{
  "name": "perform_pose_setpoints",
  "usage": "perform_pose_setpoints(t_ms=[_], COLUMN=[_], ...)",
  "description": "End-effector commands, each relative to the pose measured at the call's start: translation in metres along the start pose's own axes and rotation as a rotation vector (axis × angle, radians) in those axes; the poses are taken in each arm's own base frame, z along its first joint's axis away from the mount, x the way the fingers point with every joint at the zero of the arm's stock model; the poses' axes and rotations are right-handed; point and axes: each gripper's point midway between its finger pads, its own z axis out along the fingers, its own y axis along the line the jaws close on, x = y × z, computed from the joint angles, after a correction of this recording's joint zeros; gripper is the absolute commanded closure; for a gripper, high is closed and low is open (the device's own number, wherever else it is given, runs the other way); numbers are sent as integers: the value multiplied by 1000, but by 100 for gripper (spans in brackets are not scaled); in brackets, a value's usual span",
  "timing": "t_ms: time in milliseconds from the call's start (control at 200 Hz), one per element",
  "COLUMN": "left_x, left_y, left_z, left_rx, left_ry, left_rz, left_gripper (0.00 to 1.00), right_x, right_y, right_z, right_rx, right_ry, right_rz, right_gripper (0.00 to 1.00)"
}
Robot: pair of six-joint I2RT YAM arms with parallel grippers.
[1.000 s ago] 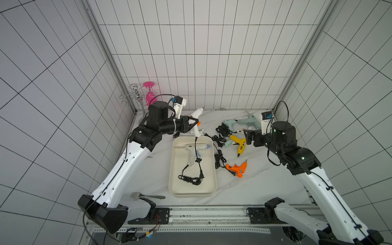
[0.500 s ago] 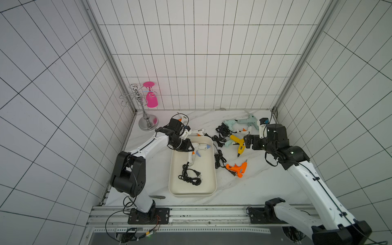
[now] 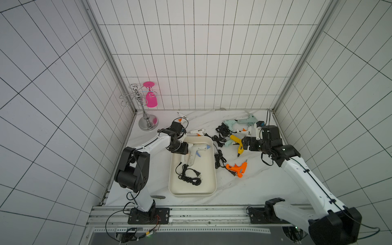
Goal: Put the hot melt glue gun into the storage box
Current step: Place the hot melt adhesive gun in the storage box.
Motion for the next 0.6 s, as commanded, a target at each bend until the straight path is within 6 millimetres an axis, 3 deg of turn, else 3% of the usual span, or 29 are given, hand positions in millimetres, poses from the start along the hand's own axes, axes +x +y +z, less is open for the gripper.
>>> perform_pose_setpoints(t_ms=[0, 30, 100, 115, 135, 335, 450, 595], left_x=[-16, -18, -24, -25, -27, -42, -34, -28], left_y=[18, 19, 24, 25, 24, 3, -13, -74], left_z=[-23, -28, -42, -46, -51, -108, -105, -90], left_rx=[-148, -163, -216, -231, -247, -444, -354, -114], left_ry=[-73, -87, -119, -124, -133, -278, -281, -329], left_rz=[-19, -25, -44, -44, -37, 42, -11, 88], left_gripper=[35, 22, 19, 6, 2, 2, 4, 9], right_x=[5, 4, 2, 1, 0, -17, -29, -45], right_y=[-6, -7, -9, -10, -10, -31, -49, -77], right_z=[12, 13, 16, 16, 17, 29, 47, 82], right_rx=[8, 12, 15, 16, 18, 82, 129, 210], right_ry=[18, 21, 25, 24, 25, 24, 49, 89], right_rz=[26, 30, 34, 36, 37, 90, 146, 180], right_gripper=[1, 1, 1, 1, 1, 1, 1, 2])
